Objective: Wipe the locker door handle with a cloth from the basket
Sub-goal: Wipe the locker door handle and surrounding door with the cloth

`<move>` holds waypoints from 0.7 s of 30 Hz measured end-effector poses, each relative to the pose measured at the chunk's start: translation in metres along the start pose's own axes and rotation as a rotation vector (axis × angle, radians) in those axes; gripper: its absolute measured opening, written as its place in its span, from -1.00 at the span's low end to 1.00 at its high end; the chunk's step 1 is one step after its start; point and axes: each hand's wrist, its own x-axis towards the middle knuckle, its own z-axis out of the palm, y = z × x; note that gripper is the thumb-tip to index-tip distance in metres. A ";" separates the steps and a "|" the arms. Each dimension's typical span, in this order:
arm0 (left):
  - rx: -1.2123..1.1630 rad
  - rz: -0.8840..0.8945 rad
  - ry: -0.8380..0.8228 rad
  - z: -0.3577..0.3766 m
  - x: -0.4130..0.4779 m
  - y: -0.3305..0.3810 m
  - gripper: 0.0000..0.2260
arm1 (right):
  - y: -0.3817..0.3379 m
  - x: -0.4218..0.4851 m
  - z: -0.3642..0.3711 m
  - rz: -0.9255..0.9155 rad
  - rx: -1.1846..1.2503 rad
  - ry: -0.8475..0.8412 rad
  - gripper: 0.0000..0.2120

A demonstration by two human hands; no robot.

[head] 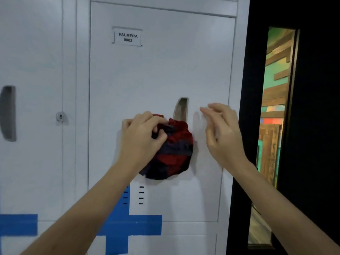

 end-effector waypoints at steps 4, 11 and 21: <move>0.035 0.042 0.103 0.020 -0.010 0.013 -0.77 | 0.011 0.000 0.023 -0.141 -0.299 0.058 -0.63; 0.201 0.289 0.093 0.025 -0.036 -0.018 -0.67 | 0.012 -0.011 0.038 -0.147 -0.311 0.072 -0.62; 0.242 0.444 0.180 0.032 -0.029 -0.030 -0.73 | 0.014 -0.010 0.039 -0.160 -0.286 0.118 -0.63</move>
